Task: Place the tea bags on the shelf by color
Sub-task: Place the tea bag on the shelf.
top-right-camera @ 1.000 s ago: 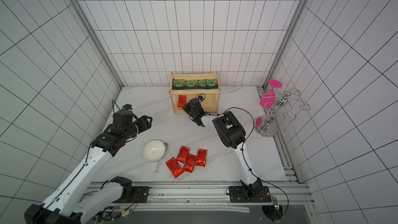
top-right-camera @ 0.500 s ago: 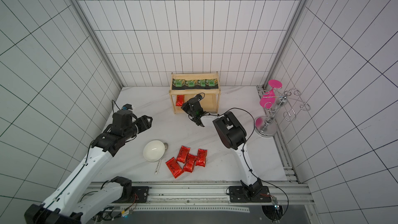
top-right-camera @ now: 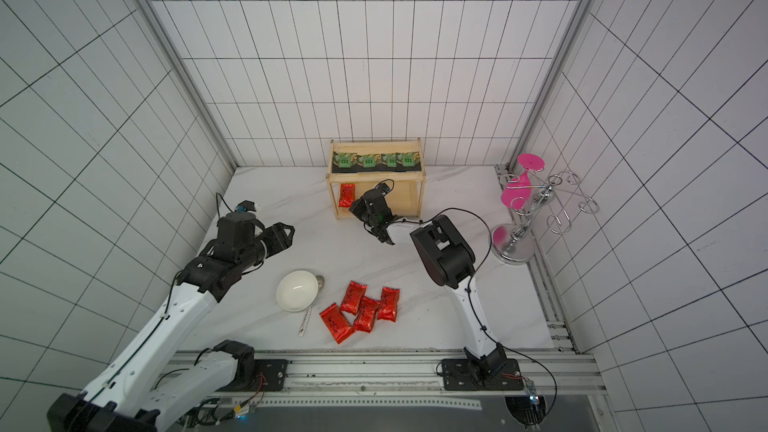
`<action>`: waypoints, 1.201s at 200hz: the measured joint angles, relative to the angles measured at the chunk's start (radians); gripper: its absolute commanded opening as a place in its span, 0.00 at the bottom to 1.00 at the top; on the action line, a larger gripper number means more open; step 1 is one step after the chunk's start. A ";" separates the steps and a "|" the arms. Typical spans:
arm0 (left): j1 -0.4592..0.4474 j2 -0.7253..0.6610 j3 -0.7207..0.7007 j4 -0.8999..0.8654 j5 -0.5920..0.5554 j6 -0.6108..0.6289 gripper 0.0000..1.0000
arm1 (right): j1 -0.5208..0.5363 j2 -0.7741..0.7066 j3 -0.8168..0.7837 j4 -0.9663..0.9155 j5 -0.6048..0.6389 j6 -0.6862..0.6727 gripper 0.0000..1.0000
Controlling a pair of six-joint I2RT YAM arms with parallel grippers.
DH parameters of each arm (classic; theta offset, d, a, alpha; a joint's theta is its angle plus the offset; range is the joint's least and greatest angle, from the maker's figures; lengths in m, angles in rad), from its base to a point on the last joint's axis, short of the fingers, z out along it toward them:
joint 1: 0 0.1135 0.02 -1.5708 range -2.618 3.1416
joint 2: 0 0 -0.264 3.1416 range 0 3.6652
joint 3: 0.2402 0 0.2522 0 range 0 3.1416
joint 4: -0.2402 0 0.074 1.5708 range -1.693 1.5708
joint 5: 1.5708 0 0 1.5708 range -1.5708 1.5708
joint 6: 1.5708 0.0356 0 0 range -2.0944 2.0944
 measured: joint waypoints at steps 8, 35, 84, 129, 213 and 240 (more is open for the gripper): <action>0.001 0.000 0.000 0.000 0.002 0.000 0.65 | 0.000 0.001 0.000 -0.004 -0.002 0.000 0.00; 0.003 0.000 -0.003 0.002 0.006 0.000 0.65 | 0.000 0.005 0.003 -0.023 -0.014 0.000 0.01; 0.008 0.000 -0.011 0.008 0.020 0.000 0.65 | -0.002 0.030 0.016 -0.052 -0.048 -0.003 0.12; 0.012 0.000 -0.011 0.010 0.033 0.002 0.65 | -0.012 0.012 0.019 -0.061 -0.098 -0.017 0.35; -0.146 -0.034 -0.018 0.027 0.061 -0.027 0.61 | 0.046 -0.551 -0.304 -0.358 -0.051 -0.254 0.44; -0.265 -0.032 -0.032 0.047 0.047 -0.044 0.61 | 0.172 -0.814 -0.486 -0.496 0.104 -0.350 0.47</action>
